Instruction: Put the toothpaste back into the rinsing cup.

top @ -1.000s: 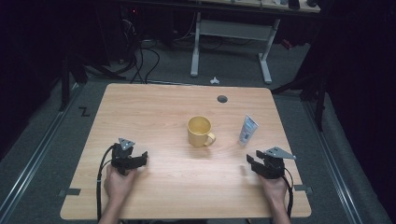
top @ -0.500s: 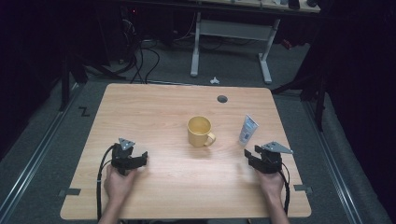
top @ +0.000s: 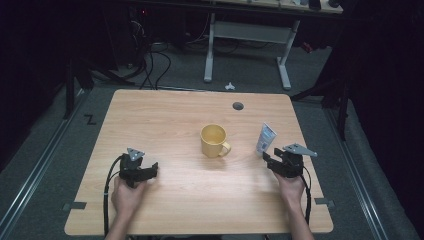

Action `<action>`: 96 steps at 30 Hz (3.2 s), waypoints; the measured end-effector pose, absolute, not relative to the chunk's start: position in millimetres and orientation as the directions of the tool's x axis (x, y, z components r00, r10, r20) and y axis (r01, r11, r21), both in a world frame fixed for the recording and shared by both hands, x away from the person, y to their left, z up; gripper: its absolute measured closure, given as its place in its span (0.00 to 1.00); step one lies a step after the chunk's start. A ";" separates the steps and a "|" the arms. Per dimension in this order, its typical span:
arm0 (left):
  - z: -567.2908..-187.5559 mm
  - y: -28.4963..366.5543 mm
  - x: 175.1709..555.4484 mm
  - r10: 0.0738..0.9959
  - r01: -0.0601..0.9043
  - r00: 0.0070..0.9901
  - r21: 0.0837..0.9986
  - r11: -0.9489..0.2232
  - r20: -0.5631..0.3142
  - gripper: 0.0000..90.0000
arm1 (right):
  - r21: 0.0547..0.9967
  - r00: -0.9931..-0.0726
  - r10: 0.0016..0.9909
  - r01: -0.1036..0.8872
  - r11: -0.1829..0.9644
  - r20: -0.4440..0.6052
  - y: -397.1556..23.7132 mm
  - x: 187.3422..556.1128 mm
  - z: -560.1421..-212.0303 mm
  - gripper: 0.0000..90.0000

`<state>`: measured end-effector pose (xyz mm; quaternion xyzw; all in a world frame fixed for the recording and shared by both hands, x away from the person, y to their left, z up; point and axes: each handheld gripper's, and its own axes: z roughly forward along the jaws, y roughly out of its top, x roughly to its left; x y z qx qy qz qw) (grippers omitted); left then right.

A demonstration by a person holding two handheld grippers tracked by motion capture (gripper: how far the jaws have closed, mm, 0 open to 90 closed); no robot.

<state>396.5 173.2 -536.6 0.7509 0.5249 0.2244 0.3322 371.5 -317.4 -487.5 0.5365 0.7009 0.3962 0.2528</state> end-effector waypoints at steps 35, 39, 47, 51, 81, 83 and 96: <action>-536.4 173.2 396.7 0.936 0.640 0.351 0.733 -0.230 -0.012 0.23 | 0.819 -0.280 0.954 0.568 0.080 0.102 -305.7 416.9 -487.0 0.51; -536.5 173.1 396.6 0.937 0.640 0.350 0.733 -0.230 -0.012 0.23 | 0.817 -0.283 0.955 0.569 0.095 0.086 -304.7 419.3 -489.8 0.56; -536.5 173.1 396.6 0.936 0.640 0.351 0.734 -0.230 -0.012 0.23 | 0.819 -0.285 0.957 0.562 0.120 0.055 -304.6 419.9 -491.1 0.62; -536.4 173.2 396.6 0.936 0.640 0.351 0.733 -0.230 -0.012 0.23 | 0.820 -0.287 0.957 0.556 0.131 0.042 -303.3 419.0 -490.9 0.64; -536.5 173.2 396.5 0.935 0.639 0.353 0.733 -0.231 -0.013 0.23 | 0.855 -0.401 0.914 0.493 0.160 0.060 -300.1 404.6 -473.3 0.69; -536.6 173.1 396.5 0.936 0.639 0.352 0.734 -0.231 -0.012 0.23 | 0.855 -0.403 0.913 0.492 0.164 0.057 -299.5 403.8 -472.7 0.69; -536.5 173.1 396.5 0.936 0.639 0.353 0.734 -0.231 -0.012 0.23 | 0.859 -0.451 0.890 0.482 0.173 0.074 -294.4 397.5 -466.9 0.69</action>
